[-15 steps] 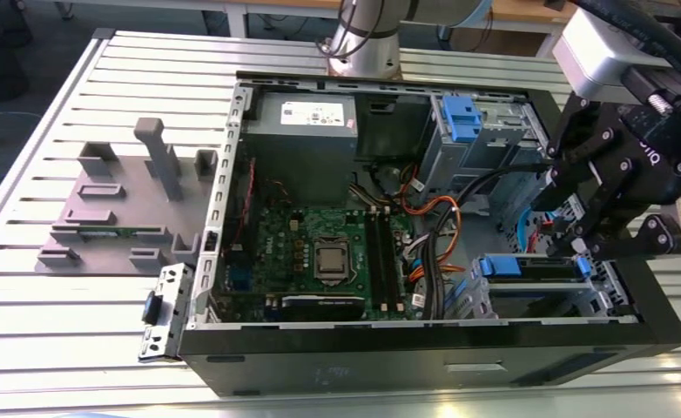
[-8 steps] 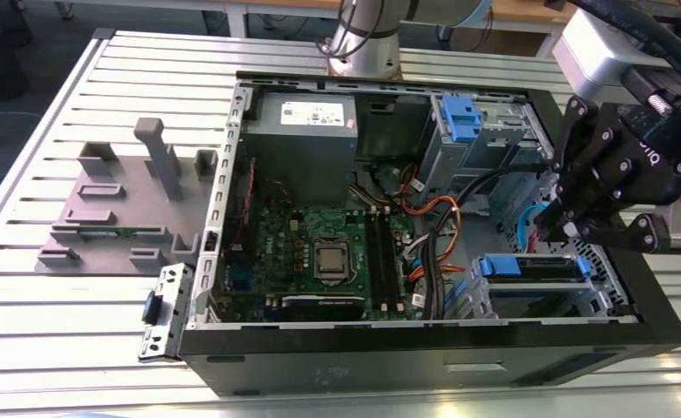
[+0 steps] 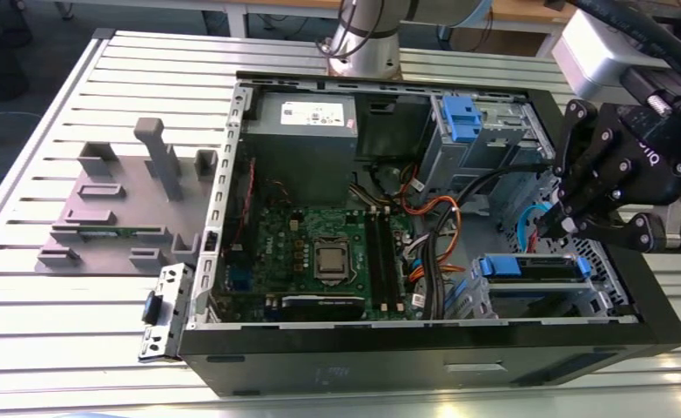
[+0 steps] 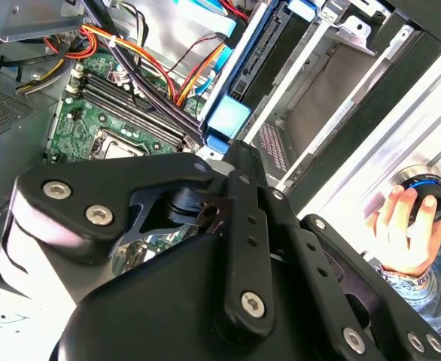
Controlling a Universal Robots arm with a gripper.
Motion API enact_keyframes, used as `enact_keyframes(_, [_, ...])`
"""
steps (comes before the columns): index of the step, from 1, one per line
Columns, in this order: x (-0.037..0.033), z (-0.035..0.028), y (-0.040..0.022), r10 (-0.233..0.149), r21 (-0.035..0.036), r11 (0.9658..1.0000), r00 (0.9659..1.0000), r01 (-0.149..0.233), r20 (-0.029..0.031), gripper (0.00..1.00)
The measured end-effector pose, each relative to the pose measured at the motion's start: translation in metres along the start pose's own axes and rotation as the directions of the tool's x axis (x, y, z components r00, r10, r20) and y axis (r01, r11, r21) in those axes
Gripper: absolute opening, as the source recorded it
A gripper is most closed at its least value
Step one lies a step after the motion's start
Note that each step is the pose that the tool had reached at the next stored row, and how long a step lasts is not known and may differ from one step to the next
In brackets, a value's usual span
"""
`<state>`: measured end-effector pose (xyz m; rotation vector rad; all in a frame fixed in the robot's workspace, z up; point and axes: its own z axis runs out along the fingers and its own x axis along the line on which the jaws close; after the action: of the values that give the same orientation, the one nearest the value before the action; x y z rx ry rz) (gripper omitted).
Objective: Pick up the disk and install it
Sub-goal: 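Insert the disk into the insertion slot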
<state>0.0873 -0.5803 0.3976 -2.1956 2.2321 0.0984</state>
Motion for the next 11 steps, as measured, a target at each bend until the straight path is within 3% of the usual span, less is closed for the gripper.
enact_keyframes(11, [0.0001,0.0027,-0.0010,0.000,0.0000,1.0000,1.0000,0.000,-0.0001,0.11])
